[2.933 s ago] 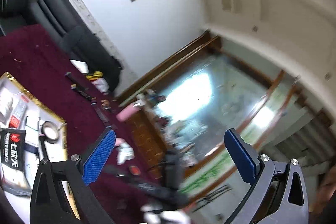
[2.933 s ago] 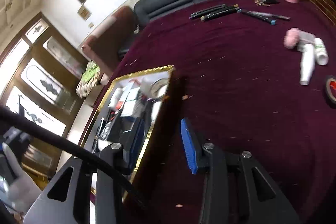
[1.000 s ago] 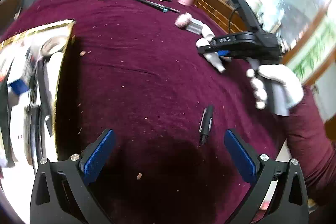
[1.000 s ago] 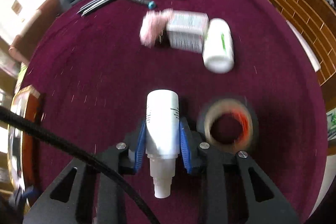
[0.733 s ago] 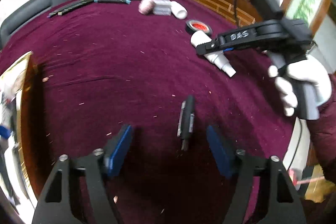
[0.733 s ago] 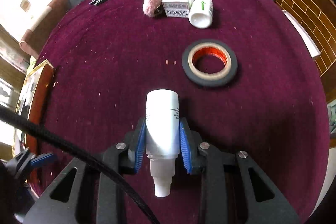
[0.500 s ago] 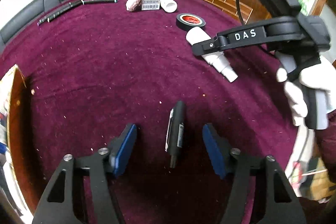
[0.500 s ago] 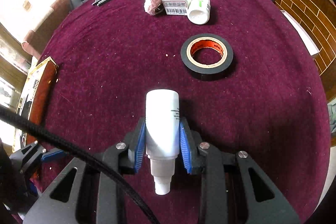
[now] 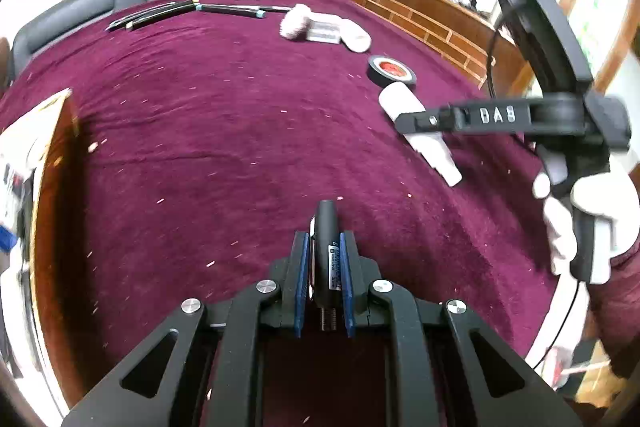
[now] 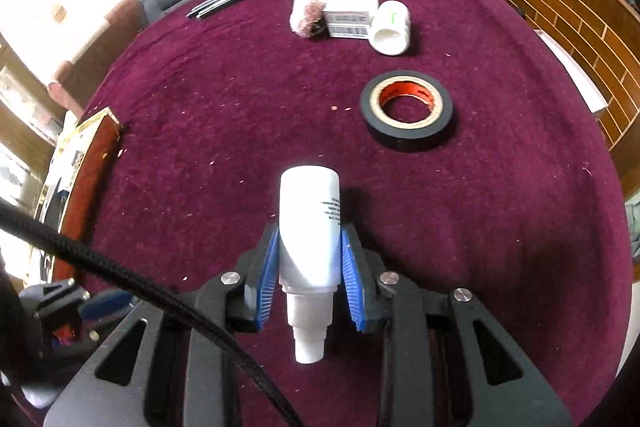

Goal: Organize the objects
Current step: 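Carry the spray bottle and pen into the tray and open both grippers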

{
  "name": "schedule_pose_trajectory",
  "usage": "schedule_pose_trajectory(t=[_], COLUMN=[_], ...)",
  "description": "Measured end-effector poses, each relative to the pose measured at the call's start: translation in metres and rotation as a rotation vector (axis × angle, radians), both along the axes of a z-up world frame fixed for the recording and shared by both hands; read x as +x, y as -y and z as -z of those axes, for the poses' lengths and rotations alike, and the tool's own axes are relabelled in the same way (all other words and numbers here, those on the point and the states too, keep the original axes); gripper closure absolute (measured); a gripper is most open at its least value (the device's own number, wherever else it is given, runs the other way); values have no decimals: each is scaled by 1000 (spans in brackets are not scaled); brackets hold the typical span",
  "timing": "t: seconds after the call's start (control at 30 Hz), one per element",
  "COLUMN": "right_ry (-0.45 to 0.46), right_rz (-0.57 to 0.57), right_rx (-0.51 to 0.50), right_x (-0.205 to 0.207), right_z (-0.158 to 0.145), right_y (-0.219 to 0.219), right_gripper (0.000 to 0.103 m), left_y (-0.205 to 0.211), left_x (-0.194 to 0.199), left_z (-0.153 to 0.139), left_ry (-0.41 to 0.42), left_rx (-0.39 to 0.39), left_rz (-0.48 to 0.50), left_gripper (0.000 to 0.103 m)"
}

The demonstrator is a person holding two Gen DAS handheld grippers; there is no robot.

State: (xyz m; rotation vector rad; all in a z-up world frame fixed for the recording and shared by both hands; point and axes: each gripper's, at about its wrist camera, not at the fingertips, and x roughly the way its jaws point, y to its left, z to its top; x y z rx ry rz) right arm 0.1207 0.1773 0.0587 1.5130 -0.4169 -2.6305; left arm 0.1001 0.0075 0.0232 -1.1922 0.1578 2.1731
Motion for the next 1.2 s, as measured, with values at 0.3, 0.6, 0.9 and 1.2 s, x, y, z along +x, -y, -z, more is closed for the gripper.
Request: schedule_pose_trajectory(t=[0.3,0.6,0.9,1.2], right_ry=[-104,-115,-15,30], right_rz=[-103,-313,-439,-468], right_rx=[-140,-283,-378,-296], right_x=[9,-1,-23,-46], right_z=[-35,-65,-41,-29], right_y=[34,119,204,262], right_gripper=[75,75,75,75], left_y=[68,156,227,246], left_x=[14,16,21,10], left_z=[-34,-54,-35,-10], left_ry=[-26,-58,-28,34], left_rx=[156,217,214,170], left_rz=[-125,-314,-467,-485], left_gripper=[91,91,91,91])
